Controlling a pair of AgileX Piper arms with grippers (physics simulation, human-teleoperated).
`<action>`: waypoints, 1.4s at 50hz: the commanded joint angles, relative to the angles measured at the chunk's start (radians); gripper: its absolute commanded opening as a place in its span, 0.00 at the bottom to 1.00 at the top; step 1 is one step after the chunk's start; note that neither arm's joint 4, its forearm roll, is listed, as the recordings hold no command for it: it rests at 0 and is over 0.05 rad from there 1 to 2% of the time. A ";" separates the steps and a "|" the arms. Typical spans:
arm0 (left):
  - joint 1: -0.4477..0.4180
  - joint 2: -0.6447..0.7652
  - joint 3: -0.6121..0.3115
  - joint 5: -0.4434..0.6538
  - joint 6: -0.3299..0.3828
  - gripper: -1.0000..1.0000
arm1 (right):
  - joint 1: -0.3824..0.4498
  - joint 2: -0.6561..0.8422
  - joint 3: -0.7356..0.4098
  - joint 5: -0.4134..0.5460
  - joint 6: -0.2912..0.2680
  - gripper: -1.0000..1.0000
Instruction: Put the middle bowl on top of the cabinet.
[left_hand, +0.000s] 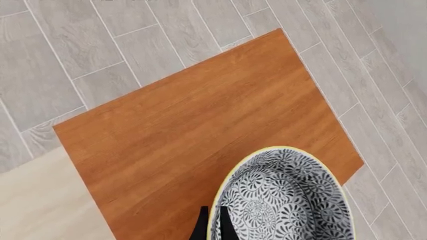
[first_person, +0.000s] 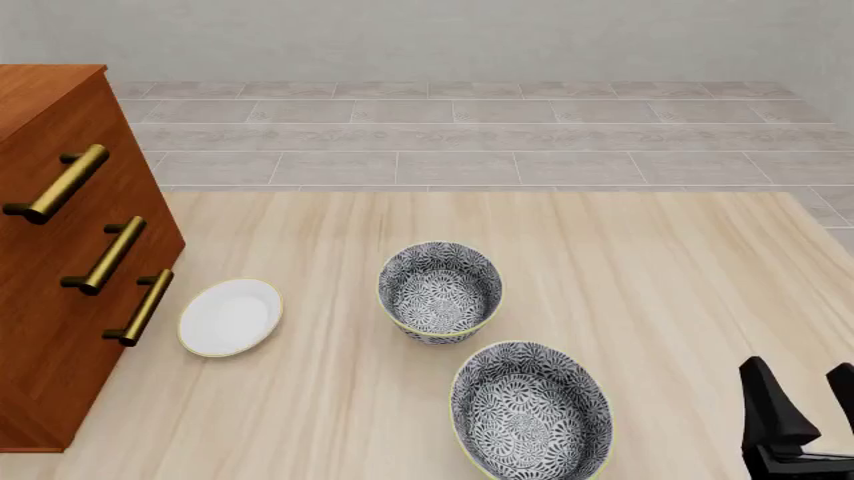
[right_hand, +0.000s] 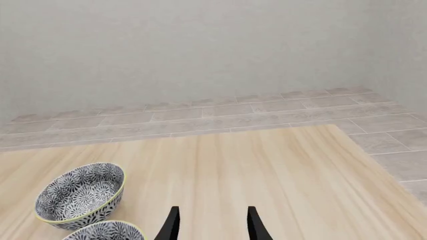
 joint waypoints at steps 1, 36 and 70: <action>0.011 0.003 -0.001 0.001 0.019 0.00 | -0.001 -0.002 0.000 0.002 0.002 1.00; -0.032 -0.026 -0.013 -0.025 -0.015 1.00 | -0.002 -0.004 0.000 0.002 0.006 1.00; 0.030 -0.039 -0.099 0.001 0.005 1.00 | -0.004 -0.019 0.000 0.014 0.010 1.00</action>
